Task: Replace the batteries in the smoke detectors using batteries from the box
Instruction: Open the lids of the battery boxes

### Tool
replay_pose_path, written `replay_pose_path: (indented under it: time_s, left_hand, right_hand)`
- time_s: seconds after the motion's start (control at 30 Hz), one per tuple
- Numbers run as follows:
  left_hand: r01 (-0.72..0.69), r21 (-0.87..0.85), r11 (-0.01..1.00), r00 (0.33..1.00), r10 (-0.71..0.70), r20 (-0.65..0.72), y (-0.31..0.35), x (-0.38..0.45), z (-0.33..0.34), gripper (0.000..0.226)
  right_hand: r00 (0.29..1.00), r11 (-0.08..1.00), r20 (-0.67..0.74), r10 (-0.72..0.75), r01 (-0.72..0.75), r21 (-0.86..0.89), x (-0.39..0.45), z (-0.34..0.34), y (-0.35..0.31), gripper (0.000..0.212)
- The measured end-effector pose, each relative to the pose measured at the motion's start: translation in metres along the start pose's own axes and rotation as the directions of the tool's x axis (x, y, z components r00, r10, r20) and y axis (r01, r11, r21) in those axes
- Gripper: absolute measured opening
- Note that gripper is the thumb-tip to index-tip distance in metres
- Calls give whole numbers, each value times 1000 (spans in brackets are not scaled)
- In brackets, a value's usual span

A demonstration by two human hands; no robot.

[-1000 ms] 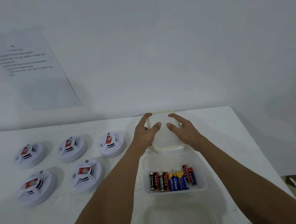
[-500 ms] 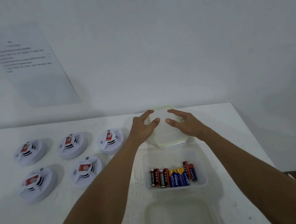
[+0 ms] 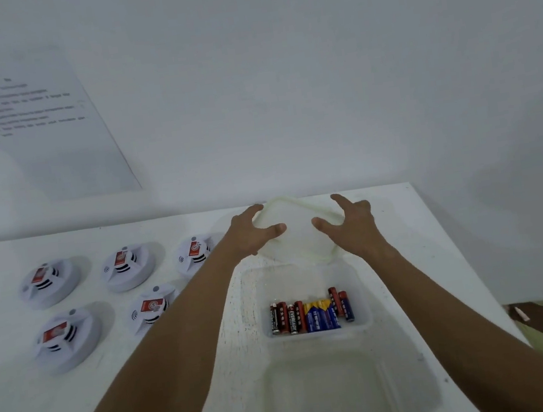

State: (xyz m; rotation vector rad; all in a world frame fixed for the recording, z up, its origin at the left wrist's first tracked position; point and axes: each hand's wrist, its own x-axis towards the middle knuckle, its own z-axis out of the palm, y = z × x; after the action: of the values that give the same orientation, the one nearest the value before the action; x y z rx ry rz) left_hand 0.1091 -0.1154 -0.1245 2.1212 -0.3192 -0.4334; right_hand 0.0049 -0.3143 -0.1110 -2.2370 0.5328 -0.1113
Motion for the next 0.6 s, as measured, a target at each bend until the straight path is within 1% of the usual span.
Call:
replay_pose_path:
  time_s: [0.07, 0.1, 0.17, 0.27, 0.33, 0.43, 0.47, 0.53, 0.6]
  left_hand:
    - [-8, -11, 1000, 998, 8, -57, -1, -9, 6, 78]
    - [8, 13, 1000, 996, -7, -84, 0, -13, 8, 82]
    - [66, 72, 995, 991, -57, -121, 3, -18, 12, 90]
    - [97, 135, 986, 984, -74, -164, 8, -28, 16, 86]
    - [94, 91, 991, 983, -78, -168, 7, -35, 16, 87]
    - [13, 11, 1000, 991, -11, -131, 5, -46, 16, 92]
    - [3, 19, 1000, 995, -1, -103, 5, -48, 17, 90]
    - [5, 67, 998, 998, -1, -58, 5, -52, 18, 78]
    - [22, 85, 996, 999, -19, -45, 4, -54, 21, 72]
  right_hand:
    - [997, 999, 49, 52, -51, -12, -11, -1, 8, 78]
    - [996, 998, 65, 63, -62, -17, -14, 0, 11, 77]
    - [997, 999, 68, 37, -38, 6, -15, 0, 13, 72]
    - [997, 998, 75, -35, 30, 63, -12, 0, 12, 59]
    - [991, 995, 103, -80, 73, 66, -7, 0, 13, 50]
    - [975, 985, 150, -164, 153, 80, -4, -2, 13, 43]
    - [973, 985, 164, -161, 148, 89, -2, -3, 13, 42]
    - [970, 987, 194, -144, 125, 104, 1, -4, 14, 42]
    - [966, 990, 228, -123, 103, 98, 1, -5, 15, 45]
